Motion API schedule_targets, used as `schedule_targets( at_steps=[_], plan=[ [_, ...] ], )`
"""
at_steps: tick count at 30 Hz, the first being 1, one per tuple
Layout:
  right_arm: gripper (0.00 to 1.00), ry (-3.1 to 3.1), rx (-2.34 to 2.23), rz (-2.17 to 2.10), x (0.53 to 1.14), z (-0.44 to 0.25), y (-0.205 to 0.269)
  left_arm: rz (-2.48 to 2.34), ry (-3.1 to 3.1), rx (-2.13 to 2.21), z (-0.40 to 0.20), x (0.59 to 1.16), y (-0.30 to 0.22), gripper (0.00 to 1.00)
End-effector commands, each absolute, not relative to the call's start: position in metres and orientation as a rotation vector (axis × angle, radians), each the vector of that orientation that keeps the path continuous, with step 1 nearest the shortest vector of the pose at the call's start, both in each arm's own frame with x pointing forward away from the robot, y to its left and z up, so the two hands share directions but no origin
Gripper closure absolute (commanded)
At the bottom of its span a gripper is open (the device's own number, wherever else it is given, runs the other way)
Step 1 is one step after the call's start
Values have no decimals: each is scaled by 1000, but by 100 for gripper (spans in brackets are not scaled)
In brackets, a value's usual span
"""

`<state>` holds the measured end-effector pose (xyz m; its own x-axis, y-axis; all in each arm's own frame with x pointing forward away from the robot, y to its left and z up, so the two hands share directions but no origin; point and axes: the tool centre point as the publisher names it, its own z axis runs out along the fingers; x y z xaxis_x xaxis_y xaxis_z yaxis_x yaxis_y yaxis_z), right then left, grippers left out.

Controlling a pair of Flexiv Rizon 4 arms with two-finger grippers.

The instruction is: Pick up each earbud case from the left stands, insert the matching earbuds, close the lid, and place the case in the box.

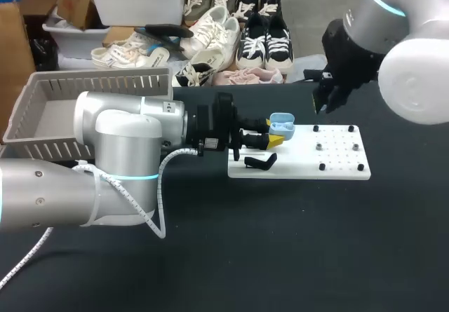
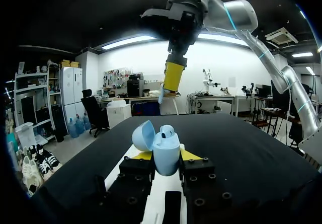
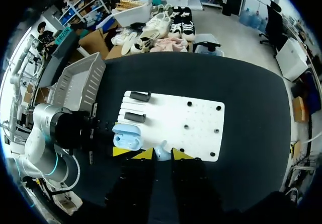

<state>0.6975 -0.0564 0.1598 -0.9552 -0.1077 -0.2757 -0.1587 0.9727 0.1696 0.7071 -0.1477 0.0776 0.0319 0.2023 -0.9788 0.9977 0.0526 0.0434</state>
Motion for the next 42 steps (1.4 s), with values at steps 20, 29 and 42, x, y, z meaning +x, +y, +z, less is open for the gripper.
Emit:
schedule_targets(
  at_steps=[20,29,42],
  plan=[
    [100,2794,-696,214,631,184,-7,-1031,1353,1326,77,706,-148,100],
    [100,2789,-753,229,648,173,4,-1031,1353,1326,77,706,-148,100],
    [100,2797,-816,254,682,157,10,-1031,1353,1326,77,706,-148,100]
  ],
)
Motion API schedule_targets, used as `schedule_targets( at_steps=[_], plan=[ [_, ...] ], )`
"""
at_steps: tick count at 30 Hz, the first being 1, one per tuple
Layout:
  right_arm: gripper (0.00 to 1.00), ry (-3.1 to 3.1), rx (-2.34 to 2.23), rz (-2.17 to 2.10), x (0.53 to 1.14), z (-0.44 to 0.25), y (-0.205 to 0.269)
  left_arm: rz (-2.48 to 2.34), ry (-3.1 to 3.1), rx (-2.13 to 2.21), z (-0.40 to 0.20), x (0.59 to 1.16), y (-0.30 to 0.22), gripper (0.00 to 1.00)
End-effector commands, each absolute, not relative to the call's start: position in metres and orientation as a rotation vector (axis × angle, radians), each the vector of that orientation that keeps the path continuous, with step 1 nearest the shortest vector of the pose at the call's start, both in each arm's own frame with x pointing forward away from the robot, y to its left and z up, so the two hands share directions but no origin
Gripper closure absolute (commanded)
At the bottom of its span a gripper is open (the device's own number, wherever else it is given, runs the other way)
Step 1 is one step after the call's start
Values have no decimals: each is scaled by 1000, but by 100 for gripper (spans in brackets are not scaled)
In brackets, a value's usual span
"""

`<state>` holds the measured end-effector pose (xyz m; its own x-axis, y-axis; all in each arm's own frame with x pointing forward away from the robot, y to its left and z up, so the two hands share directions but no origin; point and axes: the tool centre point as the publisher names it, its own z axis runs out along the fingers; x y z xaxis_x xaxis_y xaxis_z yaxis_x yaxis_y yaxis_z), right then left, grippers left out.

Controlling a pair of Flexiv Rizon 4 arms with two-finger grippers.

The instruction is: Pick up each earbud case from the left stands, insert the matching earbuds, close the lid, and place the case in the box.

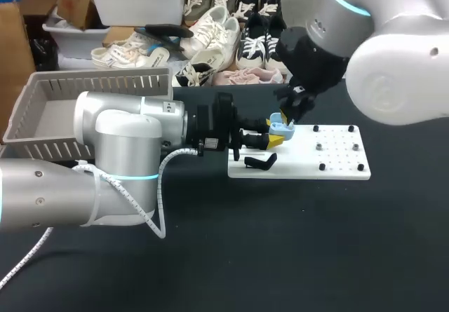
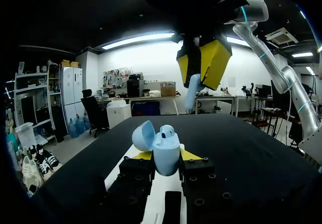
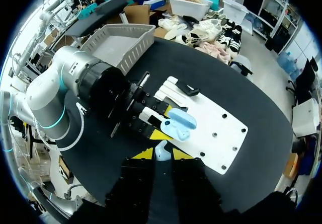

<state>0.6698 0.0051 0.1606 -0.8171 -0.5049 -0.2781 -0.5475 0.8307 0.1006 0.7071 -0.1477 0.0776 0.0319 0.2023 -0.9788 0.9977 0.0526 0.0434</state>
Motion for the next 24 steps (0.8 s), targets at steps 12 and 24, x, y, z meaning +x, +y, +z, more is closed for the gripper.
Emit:
schedule_targets(
  at_steps=[12,24],
  plan=[
    [100,2807,-839,258,690,150,11,-1031,1353,1326,77,706,-148,100],
    [100,2816,-851,270,690,142,13,-1031,1353,1326,77,706,-148,100]
  ],
)
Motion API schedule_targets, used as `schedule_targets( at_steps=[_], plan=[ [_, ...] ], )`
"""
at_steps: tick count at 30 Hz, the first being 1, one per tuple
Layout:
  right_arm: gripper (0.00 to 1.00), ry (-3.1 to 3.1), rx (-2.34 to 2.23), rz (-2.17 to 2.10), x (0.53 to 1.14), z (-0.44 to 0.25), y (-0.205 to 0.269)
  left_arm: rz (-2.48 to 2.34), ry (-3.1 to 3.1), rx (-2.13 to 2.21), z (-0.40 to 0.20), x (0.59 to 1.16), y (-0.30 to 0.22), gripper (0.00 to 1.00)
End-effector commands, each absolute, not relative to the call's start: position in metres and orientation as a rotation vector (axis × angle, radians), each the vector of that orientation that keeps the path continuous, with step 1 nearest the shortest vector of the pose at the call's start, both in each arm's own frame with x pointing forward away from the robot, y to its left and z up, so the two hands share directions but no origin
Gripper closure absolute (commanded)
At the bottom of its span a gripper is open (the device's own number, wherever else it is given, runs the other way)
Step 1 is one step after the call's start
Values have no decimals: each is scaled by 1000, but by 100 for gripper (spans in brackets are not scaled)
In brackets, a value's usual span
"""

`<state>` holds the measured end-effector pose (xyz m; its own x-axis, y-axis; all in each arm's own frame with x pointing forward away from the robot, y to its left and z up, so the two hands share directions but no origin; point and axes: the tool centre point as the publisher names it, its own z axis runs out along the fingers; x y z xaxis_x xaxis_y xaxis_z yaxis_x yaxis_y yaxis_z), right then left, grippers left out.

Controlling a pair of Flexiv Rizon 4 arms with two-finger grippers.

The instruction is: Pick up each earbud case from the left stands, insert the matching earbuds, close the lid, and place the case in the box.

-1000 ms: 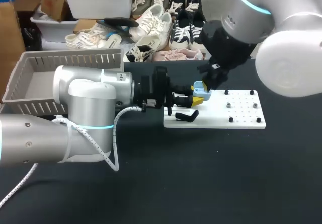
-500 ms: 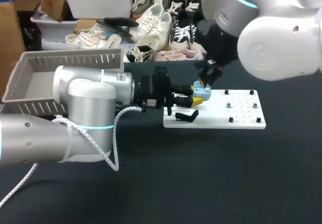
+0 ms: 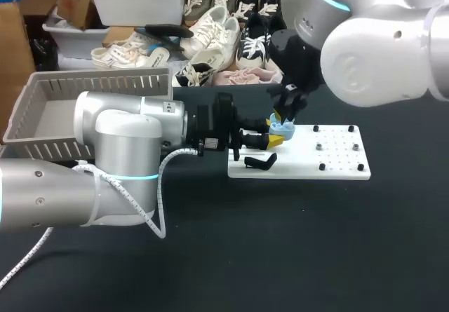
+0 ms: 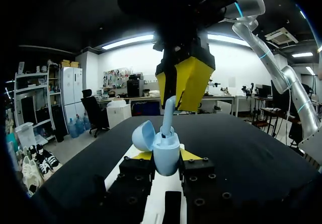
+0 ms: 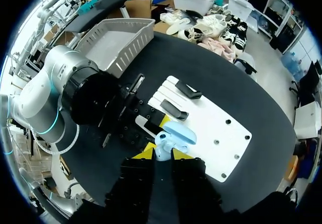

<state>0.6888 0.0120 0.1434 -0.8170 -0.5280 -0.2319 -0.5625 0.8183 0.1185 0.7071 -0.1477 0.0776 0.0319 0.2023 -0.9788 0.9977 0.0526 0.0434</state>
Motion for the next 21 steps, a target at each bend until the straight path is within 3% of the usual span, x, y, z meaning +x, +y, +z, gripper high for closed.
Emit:
schedule_targets(
  at_steps=[1,21],
  plan=[
    [100,2817,-850,270,690,142,14,-1031,1353,1326,77,706,-148,100],
    [100,2831,-829,267,696,137,17,-1031,1353,1326,77,706,-148,100]
  ],
)
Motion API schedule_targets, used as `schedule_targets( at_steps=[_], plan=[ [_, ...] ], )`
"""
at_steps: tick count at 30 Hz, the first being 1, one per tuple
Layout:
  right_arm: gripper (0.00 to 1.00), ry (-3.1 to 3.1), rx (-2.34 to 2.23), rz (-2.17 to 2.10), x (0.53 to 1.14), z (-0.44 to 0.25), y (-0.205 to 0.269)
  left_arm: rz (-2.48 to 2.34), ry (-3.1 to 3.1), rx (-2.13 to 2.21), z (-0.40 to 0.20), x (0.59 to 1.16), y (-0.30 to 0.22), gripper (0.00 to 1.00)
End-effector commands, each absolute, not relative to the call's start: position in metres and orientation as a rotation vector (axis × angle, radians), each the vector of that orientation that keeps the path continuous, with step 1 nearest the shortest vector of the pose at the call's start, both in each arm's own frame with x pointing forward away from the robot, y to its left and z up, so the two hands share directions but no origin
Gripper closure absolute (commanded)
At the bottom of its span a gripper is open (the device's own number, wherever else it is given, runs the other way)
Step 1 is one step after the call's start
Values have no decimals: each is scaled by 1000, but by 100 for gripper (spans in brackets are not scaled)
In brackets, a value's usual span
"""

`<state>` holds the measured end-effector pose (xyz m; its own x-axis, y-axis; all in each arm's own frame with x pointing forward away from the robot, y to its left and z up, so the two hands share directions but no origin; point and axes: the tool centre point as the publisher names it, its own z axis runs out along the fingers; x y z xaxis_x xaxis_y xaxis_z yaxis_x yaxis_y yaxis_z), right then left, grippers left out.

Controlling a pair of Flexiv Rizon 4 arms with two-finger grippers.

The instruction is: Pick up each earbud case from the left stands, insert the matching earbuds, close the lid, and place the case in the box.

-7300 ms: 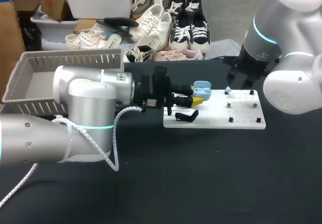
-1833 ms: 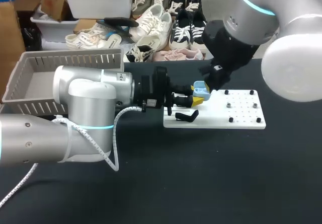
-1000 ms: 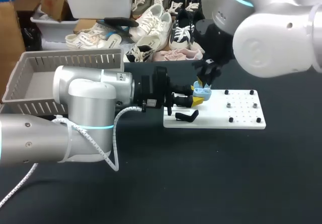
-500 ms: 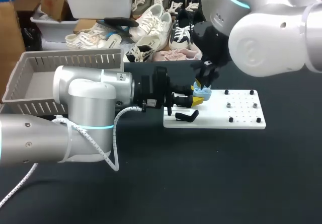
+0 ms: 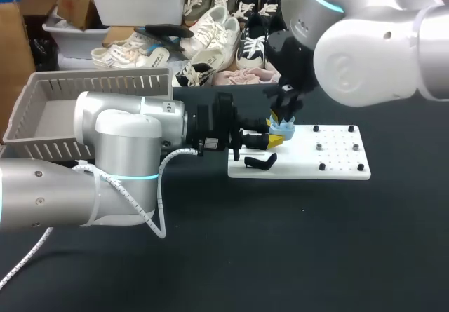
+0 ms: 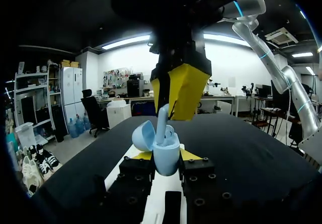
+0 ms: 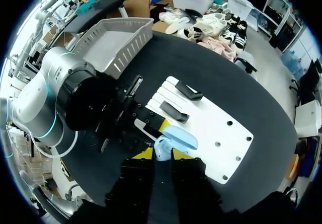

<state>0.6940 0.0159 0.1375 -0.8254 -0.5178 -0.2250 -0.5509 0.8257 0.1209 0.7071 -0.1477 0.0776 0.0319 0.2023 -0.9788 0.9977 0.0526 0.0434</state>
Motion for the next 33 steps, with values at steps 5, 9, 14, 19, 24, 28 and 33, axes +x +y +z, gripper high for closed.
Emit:
schedule_targets(
  at_steps=[5,9,14,19,24,28,33],
  plan=[
    [100,2831,-819,267,697,137,16,-1031,1353,1326,77,706,-148,100],
    [100,2833,-821,265,697,137,16,-1031,1353,1326,77,706,-148,100],
    [100,2830,-828,264,697,138,18,-1031,1353,1326,77,706,-148,100],
    [100,2828,-836,262,696,138,21,-1031,1353,1326,77,706,-148,100],
    [100,2831,-844,260,695,137,23,-1031,1353,1326,77,706,-148,100],
    [100,2835,-845,257,694,136,23,-1031,1353,1326,77,706,-148,100],
    [100,2837,-840,258,692,137,22,-1031,1353,1326,77,706,-148,100]
  ],
)
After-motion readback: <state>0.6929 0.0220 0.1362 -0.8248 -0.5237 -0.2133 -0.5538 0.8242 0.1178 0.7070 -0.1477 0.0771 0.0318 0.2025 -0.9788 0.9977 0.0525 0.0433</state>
